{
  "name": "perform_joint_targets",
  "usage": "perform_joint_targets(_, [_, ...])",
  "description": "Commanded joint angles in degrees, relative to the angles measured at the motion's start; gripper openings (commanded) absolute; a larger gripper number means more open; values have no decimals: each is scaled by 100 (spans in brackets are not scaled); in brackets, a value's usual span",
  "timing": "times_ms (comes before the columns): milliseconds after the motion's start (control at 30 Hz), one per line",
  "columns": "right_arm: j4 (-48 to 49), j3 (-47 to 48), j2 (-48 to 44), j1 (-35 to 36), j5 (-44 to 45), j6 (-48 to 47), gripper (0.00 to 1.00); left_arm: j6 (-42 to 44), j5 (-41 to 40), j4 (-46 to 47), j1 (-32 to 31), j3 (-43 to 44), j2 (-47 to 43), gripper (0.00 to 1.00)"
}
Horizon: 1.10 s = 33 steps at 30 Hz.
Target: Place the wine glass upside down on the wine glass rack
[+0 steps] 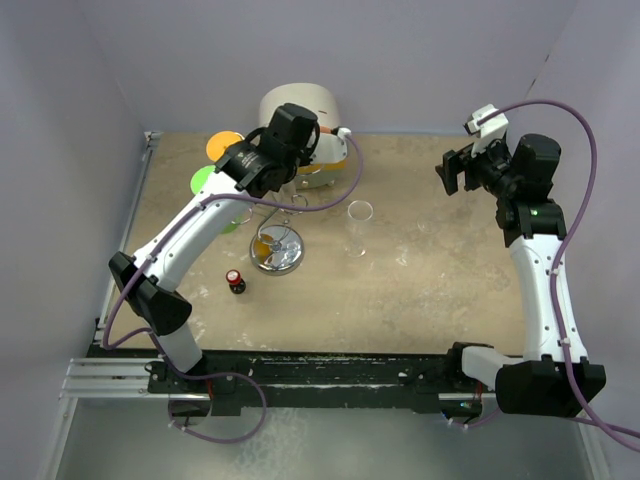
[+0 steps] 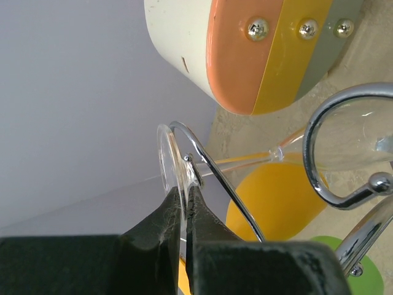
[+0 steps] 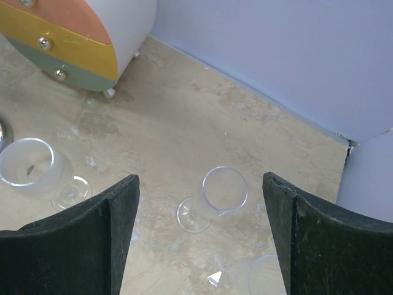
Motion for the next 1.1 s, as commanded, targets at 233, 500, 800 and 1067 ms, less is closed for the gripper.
perform_joint_targets(233, [260, -35, -120, -52, -153, 73, 84, -141, -311, -49, -83, 271, -78, 15])
perform_joint_targets(500, [262, -33, -133, -69, -183, 91, 84, -206, -329, -92, -94, 306, -124, 28])
perform_joint_targets(800, [259, -35, -120, -78, -213, 106, 84, -311, -267, -166, -113, 327, -159, 37])
perform_joint_targets(1067, [261, -43, -111, -87, -232, 115, 84, -386, -222, -316, -125, 447, -192, 44])
